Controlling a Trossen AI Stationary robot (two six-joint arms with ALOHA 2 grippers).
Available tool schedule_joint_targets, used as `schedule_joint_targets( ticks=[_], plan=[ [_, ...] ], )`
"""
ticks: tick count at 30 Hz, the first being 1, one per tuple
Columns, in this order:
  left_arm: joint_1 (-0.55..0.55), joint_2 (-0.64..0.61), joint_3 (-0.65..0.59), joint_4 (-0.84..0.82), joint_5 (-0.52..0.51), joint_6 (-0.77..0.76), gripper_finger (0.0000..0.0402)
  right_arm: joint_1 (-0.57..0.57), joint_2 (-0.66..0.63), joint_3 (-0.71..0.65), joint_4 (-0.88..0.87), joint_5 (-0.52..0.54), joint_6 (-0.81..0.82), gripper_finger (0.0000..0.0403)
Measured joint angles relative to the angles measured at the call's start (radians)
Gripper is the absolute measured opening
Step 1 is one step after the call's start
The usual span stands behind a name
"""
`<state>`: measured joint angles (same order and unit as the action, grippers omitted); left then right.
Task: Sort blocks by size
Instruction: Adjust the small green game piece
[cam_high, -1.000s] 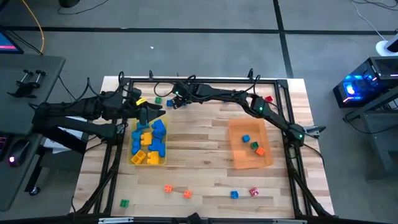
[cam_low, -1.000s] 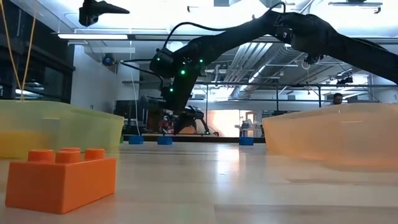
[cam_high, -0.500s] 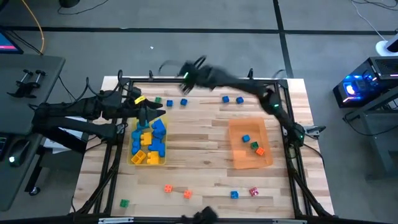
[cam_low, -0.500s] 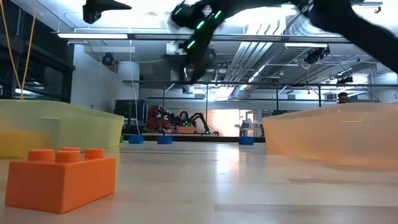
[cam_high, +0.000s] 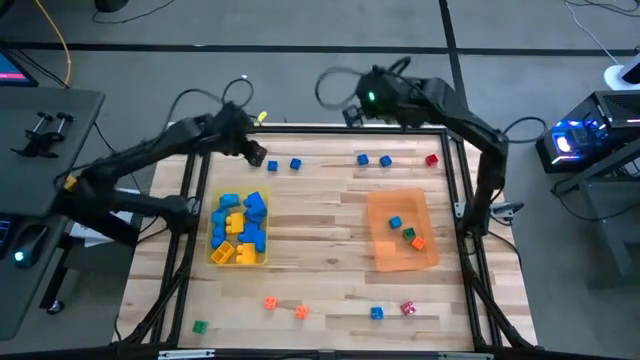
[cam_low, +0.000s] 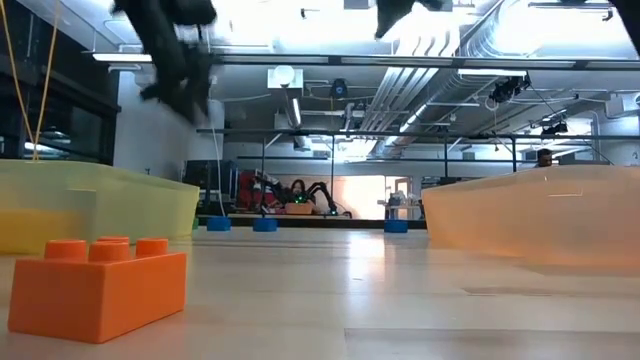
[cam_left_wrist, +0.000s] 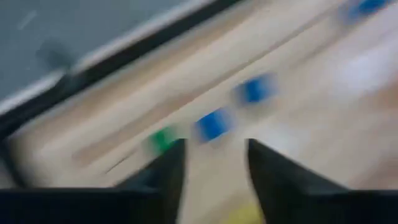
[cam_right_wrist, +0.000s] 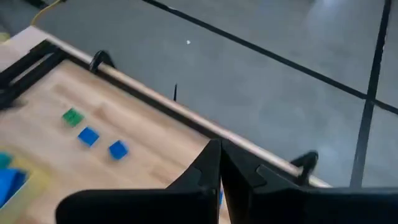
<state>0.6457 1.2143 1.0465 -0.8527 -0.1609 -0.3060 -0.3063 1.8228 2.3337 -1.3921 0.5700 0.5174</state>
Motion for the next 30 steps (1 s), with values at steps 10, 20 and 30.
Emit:
schedule_joint_targets(
  ticks=[10,20,30],
  plan=[
    [0.228,0.223,-0.104,-0.034,0.045,-0.006,0.0003,0.149,-0.053,-0.009,-0.165,0.086,0.035,0.0003],
    [0.221,0.400,-0.104,0.051,0.000,-0.121,0.0000,0.215,-0.130,-0.008,-0.179,0.061,-0.051,0.0001],
    [0.210,0.497,-0.104,0.154,-0.068,-0.208,0.0000,0.283,-0.262,-0.007,-0.179,0.069,0.031,0.0001]
  ],
)
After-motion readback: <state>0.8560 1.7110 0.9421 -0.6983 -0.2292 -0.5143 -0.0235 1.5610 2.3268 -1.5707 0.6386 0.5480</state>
